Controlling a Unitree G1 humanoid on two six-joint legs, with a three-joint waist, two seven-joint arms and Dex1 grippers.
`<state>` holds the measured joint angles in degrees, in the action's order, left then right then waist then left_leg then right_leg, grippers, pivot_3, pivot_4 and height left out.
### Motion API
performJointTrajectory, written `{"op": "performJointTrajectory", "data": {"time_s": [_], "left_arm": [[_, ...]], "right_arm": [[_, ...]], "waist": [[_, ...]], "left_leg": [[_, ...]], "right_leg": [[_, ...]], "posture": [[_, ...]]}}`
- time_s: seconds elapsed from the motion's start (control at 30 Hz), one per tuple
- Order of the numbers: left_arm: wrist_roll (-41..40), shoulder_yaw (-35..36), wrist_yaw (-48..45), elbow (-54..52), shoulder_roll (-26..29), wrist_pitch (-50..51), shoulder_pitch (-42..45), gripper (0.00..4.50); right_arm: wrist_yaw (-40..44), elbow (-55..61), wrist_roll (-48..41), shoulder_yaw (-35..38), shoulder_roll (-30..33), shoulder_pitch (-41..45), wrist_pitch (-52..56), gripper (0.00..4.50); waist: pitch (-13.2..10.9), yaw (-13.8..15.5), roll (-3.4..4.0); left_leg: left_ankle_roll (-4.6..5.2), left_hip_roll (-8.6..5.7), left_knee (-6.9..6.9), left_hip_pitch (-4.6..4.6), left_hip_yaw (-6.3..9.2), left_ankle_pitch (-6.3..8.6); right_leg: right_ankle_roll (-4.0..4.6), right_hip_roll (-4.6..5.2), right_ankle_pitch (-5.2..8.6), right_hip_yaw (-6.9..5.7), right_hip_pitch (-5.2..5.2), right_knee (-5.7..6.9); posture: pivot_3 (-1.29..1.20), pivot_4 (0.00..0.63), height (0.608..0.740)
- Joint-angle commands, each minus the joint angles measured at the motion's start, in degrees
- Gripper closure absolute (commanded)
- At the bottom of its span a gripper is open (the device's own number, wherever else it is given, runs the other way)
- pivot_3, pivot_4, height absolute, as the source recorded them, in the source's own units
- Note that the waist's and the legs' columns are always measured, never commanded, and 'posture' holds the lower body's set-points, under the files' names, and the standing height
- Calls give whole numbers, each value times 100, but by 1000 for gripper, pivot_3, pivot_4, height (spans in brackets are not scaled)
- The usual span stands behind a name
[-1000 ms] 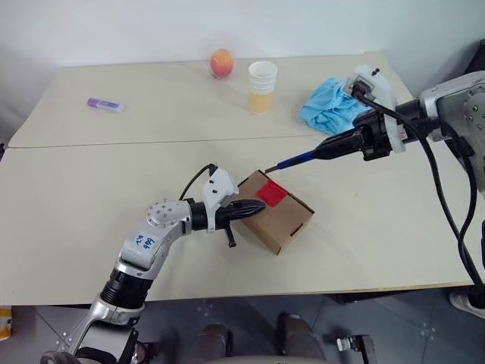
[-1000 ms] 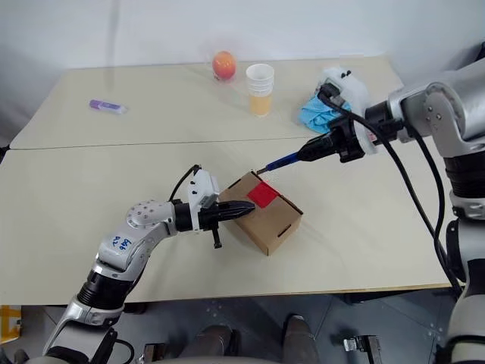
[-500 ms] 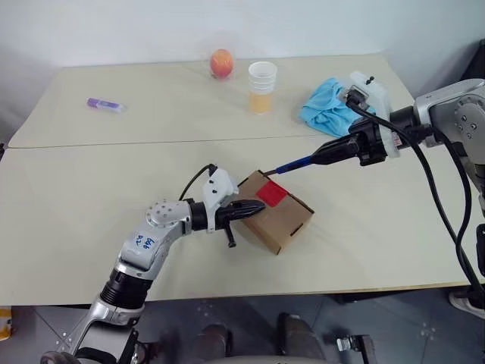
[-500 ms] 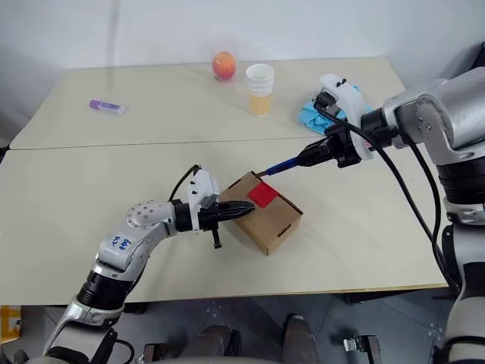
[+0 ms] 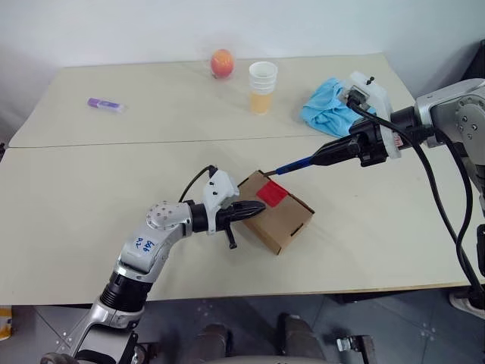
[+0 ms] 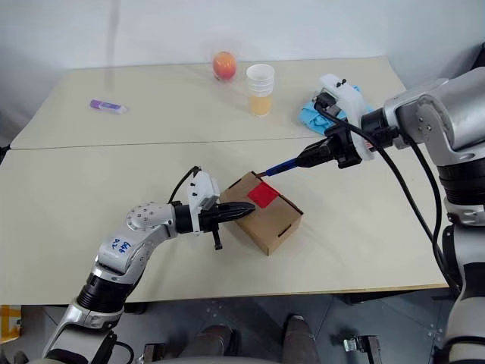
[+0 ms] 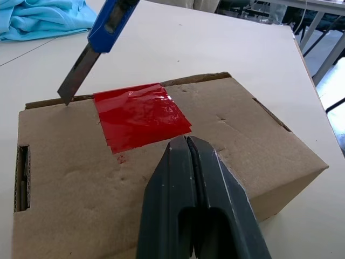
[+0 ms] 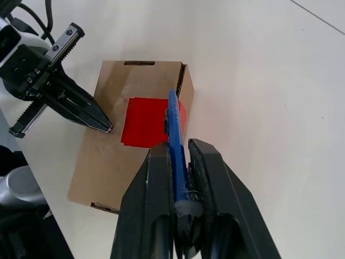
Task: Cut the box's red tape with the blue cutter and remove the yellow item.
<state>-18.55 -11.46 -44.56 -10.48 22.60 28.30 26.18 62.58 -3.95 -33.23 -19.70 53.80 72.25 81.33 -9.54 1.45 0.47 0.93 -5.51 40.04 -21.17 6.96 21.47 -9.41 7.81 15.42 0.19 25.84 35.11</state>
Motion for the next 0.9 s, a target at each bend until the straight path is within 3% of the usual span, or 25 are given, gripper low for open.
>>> {"op": "performJointTrajectory", "data": {"time_s": [0.03, 0.9], "left_arm": [[84, -141, -24, 100, 43, 142, -153, 4500], [89, -164, -89, 30, 151, 188, -168, 4500]], "right_arm": [[29, 86, -58, 268, 81, 101, 69, 4337], [-203, 84, 6, 501, -74, -273, -160, 4337]], "waist": [[0, 0, 0], [2, -6, 1]], "left_leg": [[0, 0, 0, 0, 0, 0], [0, -1, 2, 4, 1, 0]], "right_leg": [[0, 0, 0, 0, 0, 0], [0, 1, 0, -1, -4, 2]], "posture": [[0, 150, 740], [0, 150, 740]]}}
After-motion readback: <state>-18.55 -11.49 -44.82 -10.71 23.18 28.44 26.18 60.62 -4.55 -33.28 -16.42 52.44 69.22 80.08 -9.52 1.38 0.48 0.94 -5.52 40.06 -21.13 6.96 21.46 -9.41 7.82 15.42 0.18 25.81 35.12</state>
